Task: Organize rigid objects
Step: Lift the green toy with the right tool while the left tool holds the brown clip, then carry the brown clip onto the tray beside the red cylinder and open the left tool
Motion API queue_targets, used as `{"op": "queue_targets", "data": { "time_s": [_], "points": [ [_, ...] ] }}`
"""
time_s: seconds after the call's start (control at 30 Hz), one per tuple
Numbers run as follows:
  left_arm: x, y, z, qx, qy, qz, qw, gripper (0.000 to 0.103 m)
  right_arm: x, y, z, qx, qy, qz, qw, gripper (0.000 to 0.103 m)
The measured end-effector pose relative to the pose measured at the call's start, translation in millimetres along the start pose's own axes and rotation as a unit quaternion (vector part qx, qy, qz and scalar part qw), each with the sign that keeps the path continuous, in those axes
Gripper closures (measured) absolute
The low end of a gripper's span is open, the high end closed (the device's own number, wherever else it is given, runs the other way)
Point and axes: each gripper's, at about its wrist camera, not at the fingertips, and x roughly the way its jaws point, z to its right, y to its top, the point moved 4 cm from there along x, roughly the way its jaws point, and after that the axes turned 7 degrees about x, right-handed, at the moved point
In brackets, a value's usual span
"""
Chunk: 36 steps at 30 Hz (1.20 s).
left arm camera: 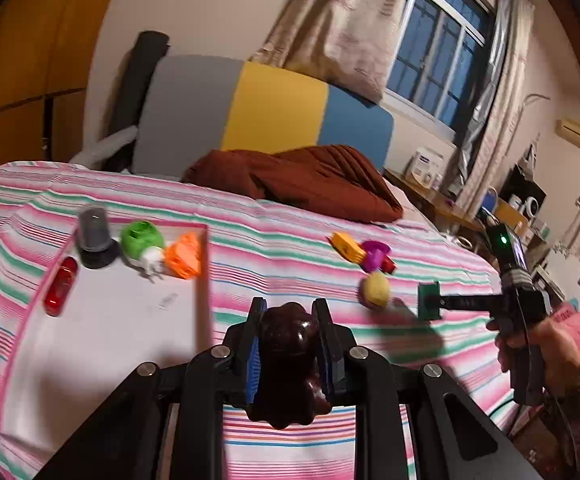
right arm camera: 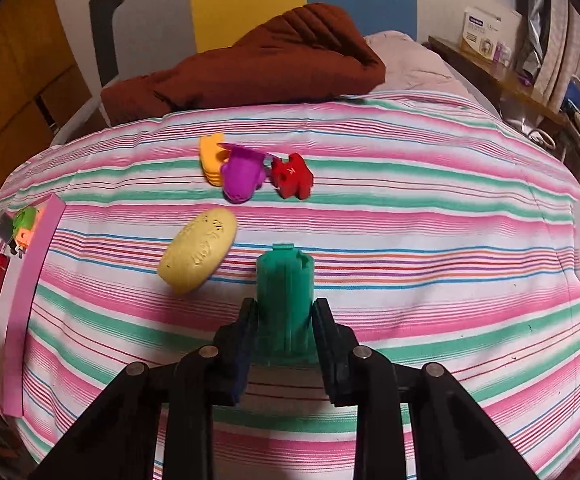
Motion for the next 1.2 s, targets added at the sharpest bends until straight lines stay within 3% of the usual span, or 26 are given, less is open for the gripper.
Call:
{"op": "queue_targets", "data": {
  "time_s": [0.37,0.73,0.9,1.07,1.2],
  "points": [
    [-1,0,-71,-0.04,0.067,-0.006,0.9969,0.08,0,2,-1,0.003,0.0,0.013,1.0,0.076],
    [33,20,-119,-0.031,0.106,-0.037,0.9932,0.08,-26,0,-43,-0.021,0.068,0.067,0.995,0.076],
    [23,23,-138,-0.06,0.115,-0.015,0.9914,0.079,-30,-9,-61,-0.02,0.095,0.062,0.993,0.076],
    [-7,7,-157,-0.101,0.125,0.002,0.987,0.059,-37,-18,-94,-0.031,0.129,0.059,0.989,0.076],
    [-30,-12,-159,-0.102,0.136,0.002,0.9853,0.045,-41,-25,-133,-0.046,0.167,0.049,0.984,0.076]
  ]
}}
